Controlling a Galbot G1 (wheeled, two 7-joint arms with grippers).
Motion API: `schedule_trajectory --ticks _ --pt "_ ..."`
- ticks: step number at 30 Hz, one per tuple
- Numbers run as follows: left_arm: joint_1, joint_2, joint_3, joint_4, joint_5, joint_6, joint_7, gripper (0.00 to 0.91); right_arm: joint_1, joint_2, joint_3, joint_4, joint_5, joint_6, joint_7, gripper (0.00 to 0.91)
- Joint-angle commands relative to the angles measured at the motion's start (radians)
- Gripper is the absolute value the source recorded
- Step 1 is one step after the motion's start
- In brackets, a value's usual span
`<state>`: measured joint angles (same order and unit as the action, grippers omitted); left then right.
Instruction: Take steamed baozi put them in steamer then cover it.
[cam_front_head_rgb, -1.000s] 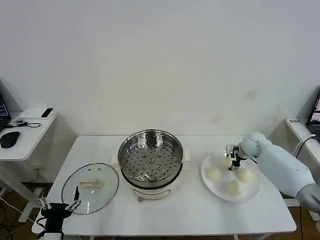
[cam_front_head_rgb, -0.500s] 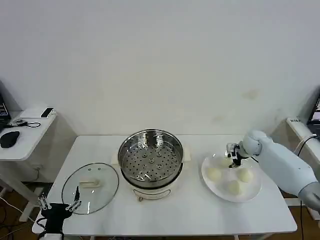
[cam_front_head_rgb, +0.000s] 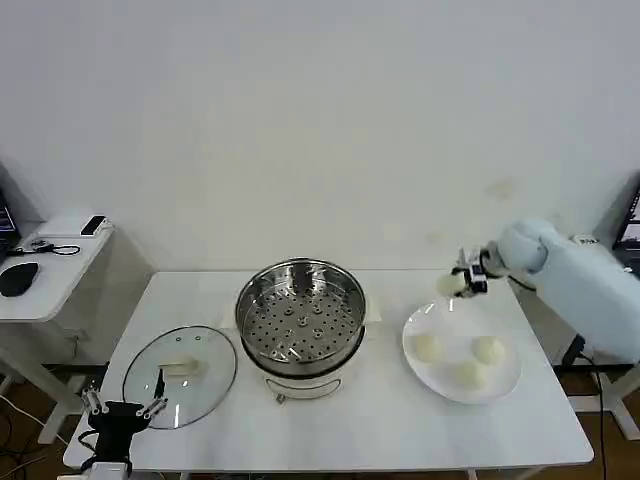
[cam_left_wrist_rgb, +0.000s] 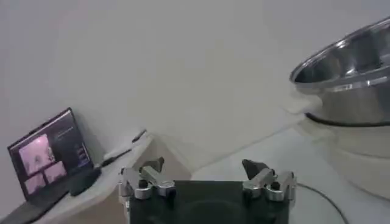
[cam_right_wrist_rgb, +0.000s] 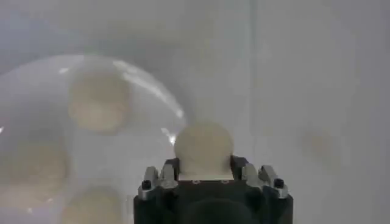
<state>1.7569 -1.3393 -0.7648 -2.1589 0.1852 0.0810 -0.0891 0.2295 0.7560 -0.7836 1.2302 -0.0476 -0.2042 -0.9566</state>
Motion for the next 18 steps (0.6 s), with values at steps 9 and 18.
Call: schedule_trajectory --ticks 9,18 --pt "-0.009 0.004 -0.001 -0.009 -0.003 0.005 0.004 0.907 0.337 0.179 -0.279 0.086 0.222 0.024 0.033 0.554" --pt "0.003 -0.001 -0.013 -0.007 -0.001 0.0 0.001 0.907 0.318 0.417 -0.378 0.018 0.191 0.186 0.079 0.554"
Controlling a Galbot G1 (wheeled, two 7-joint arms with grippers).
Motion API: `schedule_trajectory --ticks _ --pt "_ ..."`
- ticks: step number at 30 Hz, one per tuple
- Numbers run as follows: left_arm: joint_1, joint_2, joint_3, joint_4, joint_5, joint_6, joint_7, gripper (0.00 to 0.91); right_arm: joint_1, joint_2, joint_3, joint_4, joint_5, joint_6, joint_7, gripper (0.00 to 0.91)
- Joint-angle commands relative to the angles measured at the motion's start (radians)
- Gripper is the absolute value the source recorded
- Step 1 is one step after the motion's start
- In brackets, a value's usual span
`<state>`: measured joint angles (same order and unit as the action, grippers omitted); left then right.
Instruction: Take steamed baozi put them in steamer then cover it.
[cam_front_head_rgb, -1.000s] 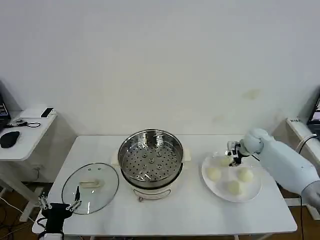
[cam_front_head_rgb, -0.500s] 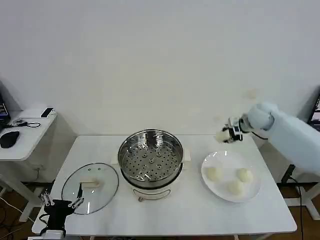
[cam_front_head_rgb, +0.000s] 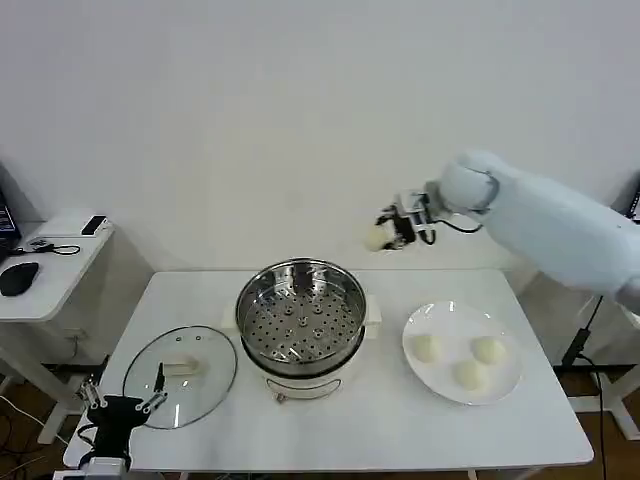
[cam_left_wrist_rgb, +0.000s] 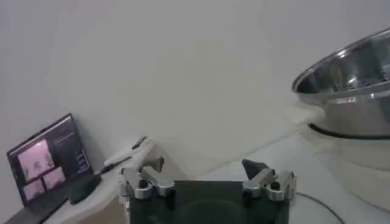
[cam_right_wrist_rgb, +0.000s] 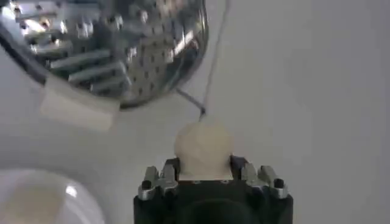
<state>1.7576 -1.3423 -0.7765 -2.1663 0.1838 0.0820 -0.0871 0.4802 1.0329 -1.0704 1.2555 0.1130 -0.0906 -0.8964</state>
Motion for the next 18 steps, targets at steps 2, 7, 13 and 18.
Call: schedule_trajectory --ticks 2,7,13,18 --pt "0.0 0.0 -0.005 0.0 0.0 0.0 0.0 0.907 0.062 0.174 -0.127 -0.022 0.008 0.117 0.02 0.554" --pt "-0.003 -0.003 -0.005 -0.001 0.002 0.003 0.002 0.907 0.047 0.228 -0.205 -0.054 -0.072 0.245 0.019 0.554" --pt "-0.007 -0.006 -0.003 0.013 0.003 0.002 0.001 0.907 -0.001 0.276 -0.215 -0.129 -0.191 0.354 0.033 0.554" --pt "-0.011 -0.012 0.003 0.016 0.003 0.001 0.002 0.907 -0.05 0.325 -0.213 -0.224 -0.292 0.432 0.063 0.554"
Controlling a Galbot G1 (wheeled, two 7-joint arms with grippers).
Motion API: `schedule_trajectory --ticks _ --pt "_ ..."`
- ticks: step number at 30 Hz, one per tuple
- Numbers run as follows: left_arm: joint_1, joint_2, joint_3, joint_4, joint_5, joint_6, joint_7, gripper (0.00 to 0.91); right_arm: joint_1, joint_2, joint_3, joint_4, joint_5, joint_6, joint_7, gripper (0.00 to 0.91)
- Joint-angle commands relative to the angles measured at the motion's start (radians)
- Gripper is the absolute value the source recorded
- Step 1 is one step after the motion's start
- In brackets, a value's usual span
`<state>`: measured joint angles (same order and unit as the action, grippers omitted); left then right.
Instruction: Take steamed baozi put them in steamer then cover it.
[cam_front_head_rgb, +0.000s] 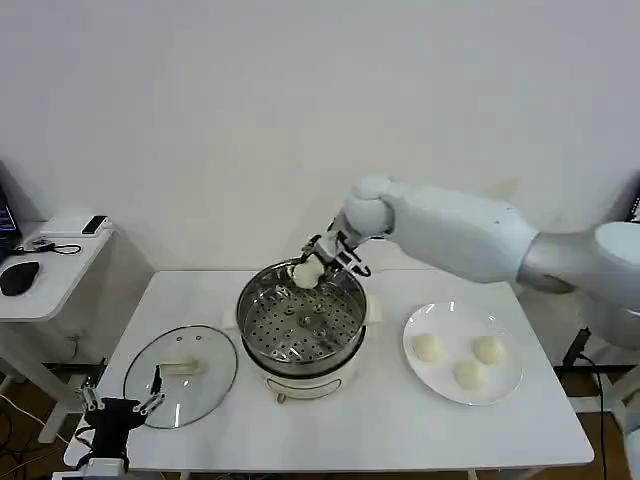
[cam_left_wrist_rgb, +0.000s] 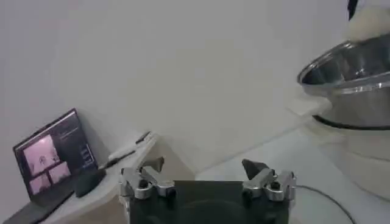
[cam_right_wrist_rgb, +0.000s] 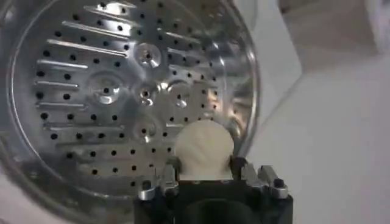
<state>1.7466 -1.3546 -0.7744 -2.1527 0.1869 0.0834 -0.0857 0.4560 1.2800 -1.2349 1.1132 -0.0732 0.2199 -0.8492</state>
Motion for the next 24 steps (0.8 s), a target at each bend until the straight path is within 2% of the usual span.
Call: schedule_trajectory --ticks 1,5,10,13,16,21,24 --pt "0.0 0.0 0.001 0.004 0.0 -0.001 0.0 0.907 -0.027 0.082 -0.048 -0.087 -0.111 0.124 0.016 0.554" --pt "0.0 0.001 -0.001 0.008 -0.001 -0.003 -0.001 0.907 -0.045 0.105 -0.033 -0.139 -0.188 0.166 0.038 0.554" --pt "0.003 -0.001 -0.005 0.006 -0.002 -0.005 -0.002 0.907 -0.047 0.112 -0.031 -0.152 -0.2 0.179 0.05 0.554" --pt "0.005 -0.002 -0.004 0.003 -0.001 -0.005 -0.002 0.907 -0.051 0.114 -0.029 -0.153 -0.223 0.186 0.057 0.584" --pt "0.005 -0.004 -0.004 0.0 -0.001 -0.005 -0.002 0.907 -0.051 0.116 -0.028 -0.156 -0.229 0.192 0.062 0.907" --pt "0.006 -0.008 -0.002 -0.002 -0.001 -0.004 -0.002 0.907 -0.044 0.108 -0.025 -0.139 -0.225 0.205 0.086 0.907" --pt "0.006 -0.011 0.0 -0.005 0.001 -0.004 -0.002 0.907 -0.022 0.085 -0.027 -0.098 -0.173 0.185 0.076 0.907"
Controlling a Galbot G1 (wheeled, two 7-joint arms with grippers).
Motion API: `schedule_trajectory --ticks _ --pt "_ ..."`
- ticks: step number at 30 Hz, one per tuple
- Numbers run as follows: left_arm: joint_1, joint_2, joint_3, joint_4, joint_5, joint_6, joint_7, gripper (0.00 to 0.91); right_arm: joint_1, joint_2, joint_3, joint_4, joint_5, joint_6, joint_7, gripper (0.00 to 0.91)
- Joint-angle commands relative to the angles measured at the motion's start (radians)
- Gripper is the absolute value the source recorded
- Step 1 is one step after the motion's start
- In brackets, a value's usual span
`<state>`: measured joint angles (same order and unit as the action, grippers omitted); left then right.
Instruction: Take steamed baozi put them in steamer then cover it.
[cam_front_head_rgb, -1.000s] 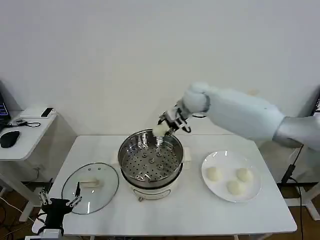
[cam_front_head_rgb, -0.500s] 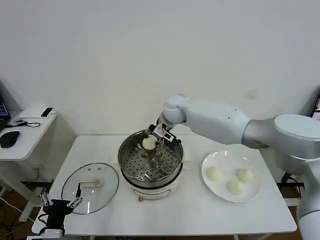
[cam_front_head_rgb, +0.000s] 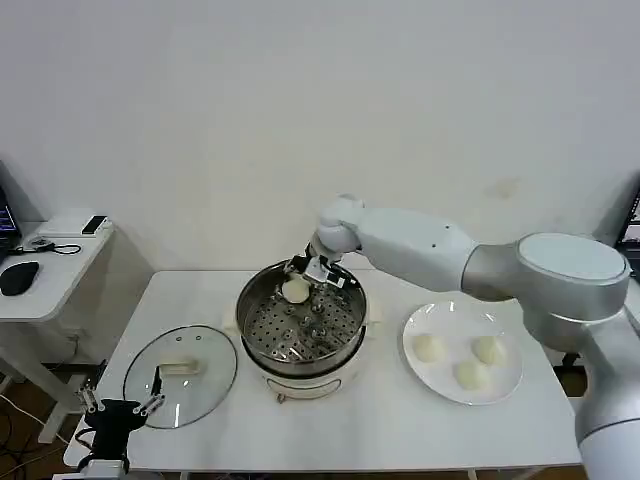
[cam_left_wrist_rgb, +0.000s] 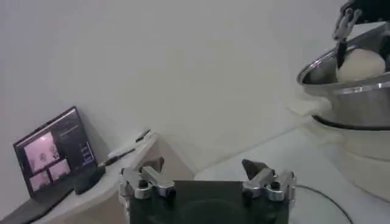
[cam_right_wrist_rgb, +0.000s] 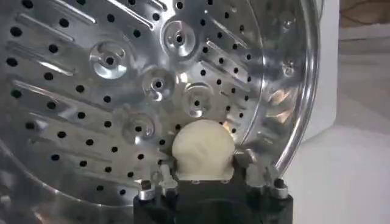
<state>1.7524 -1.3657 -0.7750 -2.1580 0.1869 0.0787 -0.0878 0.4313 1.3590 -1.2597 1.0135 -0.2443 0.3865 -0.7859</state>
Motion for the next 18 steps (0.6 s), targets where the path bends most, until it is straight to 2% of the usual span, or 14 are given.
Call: schedule_trajectory --ticks 1,7,10,13,18 --pt "0.0 0.0 0.001 -0.001 0.001 0.001 0.0 0.907 0.01 -0.003 -0.002 0.021 0.011 0.011 0.006 0.907" --pt "0.003 0.007 0.002 -0.017 -0.004 0.007 0.003 0.907 0.128 -0.106 -0.016 0.176 0.127 -0.075 -0.032 0.907" --pt "0.003 0.021 0.0 -0.029 -0.032 0.023 0.008 0.907 0.183 -0.202 -0.034 0.268 0.222 -0.174 -0.048 0.907" --pt "-0.003 0.04 -0.006 -0.037 -0.07 0.043 0.013 0.907 0.239 -0.317 -0.054 0.376 0.332 -0.308 -0.058 0.907" --pt "-0.026 0.073 -0.012 -0.045 -0.092 0.062 0.023 0.907 0.318 -0.499 -0.105 0.48 0.331 -0.453 -0.068 0.907"
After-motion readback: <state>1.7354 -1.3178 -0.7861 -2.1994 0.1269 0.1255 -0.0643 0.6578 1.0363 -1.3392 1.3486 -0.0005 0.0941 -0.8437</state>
